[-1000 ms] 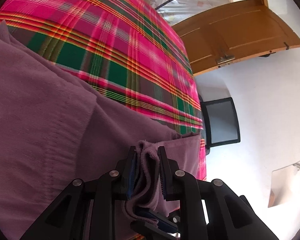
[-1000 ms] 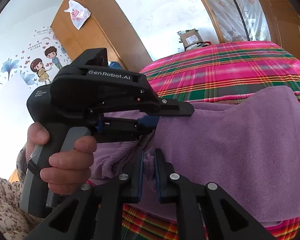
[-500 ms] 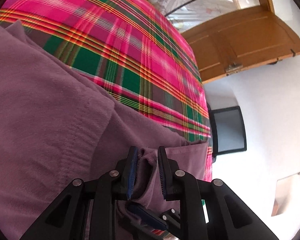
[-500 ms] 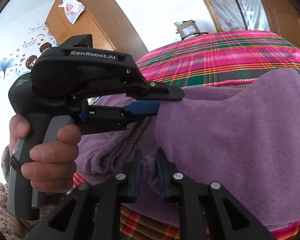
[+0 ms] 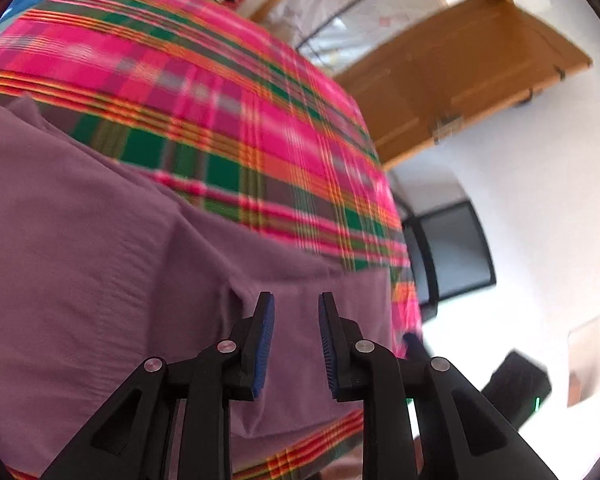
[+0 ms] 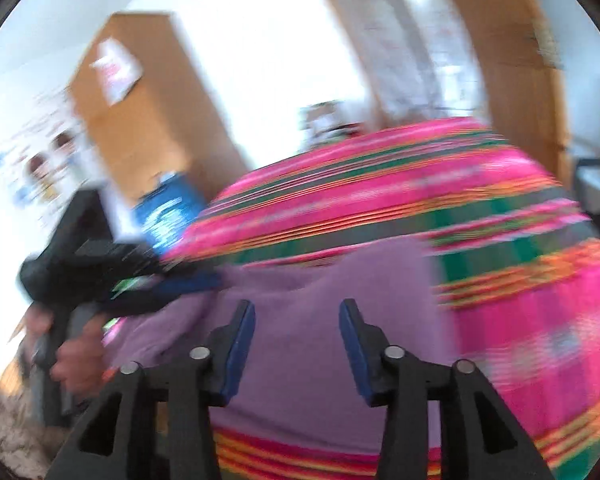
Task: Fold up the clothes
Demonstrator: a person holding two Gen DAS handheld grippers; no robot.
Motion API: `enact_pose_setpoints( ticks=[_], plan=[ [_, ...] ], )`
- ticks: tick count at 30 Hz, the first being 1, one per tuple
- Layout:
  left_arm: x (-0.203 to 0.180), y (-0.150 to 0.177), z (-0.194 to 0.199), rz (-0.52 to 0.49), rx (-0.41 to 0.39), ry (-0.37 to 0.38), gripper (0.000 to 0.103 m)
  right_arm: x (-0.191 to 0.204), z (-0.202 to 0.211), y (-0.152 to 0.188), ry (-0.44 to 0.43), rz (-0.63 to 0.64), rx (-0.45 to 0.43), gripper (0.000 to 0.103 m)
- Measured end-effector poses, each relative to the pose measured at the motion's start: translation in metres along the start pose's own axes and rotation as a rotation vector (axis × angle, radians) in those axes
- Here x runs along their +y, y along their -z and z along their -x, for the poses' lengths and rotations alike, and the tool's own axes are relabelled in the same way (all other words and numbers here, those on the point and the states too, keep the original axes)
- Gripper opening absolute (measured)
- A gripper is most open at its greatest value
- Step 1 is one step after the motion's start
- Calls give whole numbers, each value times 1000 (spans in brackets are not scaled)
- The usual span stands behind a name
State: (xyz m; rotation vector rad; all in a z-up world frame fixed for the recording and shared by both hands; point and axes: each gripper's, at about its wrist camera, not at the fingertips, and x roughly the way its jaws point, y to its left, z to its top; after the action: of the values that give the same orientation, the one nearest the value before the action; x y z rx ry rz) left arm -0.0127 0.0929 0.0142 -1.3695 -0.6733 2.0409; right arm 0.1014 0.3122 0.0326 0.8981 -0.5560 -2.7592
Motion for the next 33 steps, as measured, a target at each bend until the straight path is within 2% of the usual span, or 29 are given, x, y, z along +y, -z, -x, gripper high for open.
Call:
enact_pose_setpoints(
  ticks=[3, 7, 15, 16, 17, 20, 24, 27, 28, 30, 33],
  plan=[
    [-3, 8, -14, -18, 46, 2, 23, -36, 3, -2, 64, -116, -14, 49],
    [4, 9, -27, 1, 83, -26, 23, -64, -12, -1, 71, -186, 31, 51],
    [11, 8, -35, 15, 102, -45, 23, -79, -43, 0, -57, -257, 109, 51],
    [11, 8, -35, 15, 103, -46, 23, -80, -45, -1, -72, -268, 113, 45],
    [11, 8, -36, 15, 104, -47, 23, -79, -45, -2, -81, -268, 112, 30],
    [12, 8, -37, 15, 109, -50, 23, -70, -37, -5, -64, -222, 99, 15],
    [14, 8, -38, 16, 114, -54, 23, -48, -11, -10, -37, -143, 42, 11],
    [15, 9, -37, 13, 115, -56, 23, -37, -1, -20, 35, -109, 15, 5],
    [16, 9, -37, 12, 114, -57, 23, -37, 0, -22, 64, -105, 12, 0],
    [16, 9, -38, 13, 114, -57, 23, -42, 1, -24, 106, -109, 12, 0],
    [16, 9, -38, 20, 117, -59, 23, -49, -2, -17, 112, -137, 32, 1]
  ],
)
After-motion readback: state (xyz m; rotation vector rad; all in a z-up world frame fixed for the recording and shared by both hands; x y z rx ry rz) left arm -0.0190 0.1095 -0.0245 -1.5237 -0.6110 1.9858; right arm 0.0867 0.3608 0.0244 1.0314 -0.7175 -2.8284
